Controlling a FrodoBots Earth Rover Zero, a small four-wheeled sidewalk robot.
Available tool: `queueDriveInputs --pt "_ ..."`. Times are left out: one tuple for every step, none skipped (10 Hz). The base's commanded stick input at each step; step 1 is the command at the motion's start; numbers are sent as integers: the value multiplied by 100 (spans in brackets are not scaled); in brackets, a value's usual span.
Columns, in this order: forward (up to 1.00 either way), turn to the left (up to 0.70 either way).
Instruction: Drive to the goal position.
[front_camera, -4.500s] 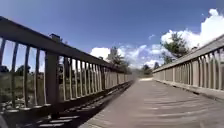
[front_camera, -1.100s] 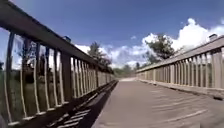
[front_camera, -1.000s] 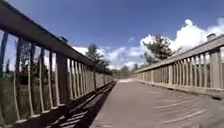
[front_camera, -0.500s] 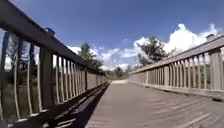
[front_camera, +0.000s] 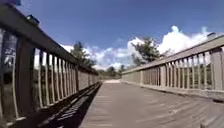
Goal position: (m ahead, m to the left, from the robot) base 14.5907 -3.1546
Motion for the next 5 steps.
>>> queueDriveInputs --pt "45 2" --pt "45 2" --pt "45 2" --pt "45 2" --pt "45 2"
